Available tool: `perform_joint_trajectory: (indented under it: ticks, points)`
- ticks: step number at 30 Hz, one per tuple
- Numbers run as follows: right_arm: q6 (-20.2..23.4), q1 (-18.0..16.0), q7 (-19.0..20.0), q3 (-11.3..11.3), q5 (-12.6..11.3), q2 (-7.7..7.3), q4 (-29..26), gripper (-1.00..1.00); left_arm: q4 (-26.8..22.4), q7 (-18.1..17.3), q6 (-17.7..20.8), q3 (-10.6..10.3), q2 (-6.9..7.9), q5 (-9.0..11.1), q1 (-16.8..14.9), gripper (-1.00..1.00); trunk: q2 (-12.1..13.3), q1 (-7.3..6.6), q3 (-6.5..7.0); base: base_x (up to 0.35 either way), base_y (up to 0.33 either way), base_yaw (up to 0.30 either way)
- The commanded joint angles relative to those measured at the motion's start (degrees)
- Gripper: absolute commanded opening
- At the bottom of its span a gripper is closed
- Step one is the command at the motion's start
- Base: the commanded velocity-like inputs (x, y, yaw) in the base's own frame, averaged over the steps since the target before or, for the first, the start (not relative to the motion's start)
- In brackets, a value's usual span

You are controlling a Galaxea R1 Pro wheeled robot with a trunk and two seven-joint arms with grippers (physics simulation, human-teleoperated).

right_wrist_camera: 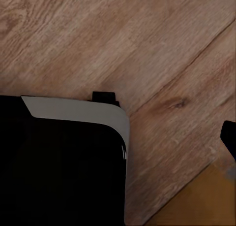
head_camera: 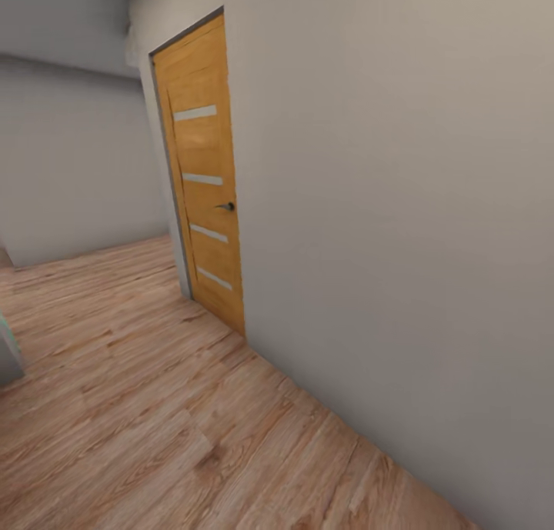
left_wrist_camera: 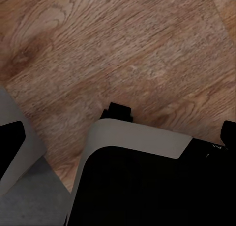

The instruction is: Move the two storage containers from the living room to the garage. In the garage, place one container on the floor and stack the other container on top of it (either order is fine).

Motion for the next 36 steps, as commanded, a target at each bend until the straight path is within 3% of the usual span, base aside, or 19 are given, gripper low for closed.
perform_joint_trajectory:
  ticks: [1,36]
  points:
    - [-0.26,-0.04,-0.04,0.48,-0.39,0.03,0.11,1.0,0.03,0.14,-0.14,-0.5,-0.01,0.42,-0.04,1.0,-0.03,0.03,-0.03,0.32,0.0,0.292]
    - [-0.42,-0.04,0.04,0.57,-0.3,-0.62,0.12,1.0,0.03,-0.11,0.22,-0.46,-0.01,0.34,-0.04,1.0,-0.03,0.03,0.95,0.322,0.0,0.292]
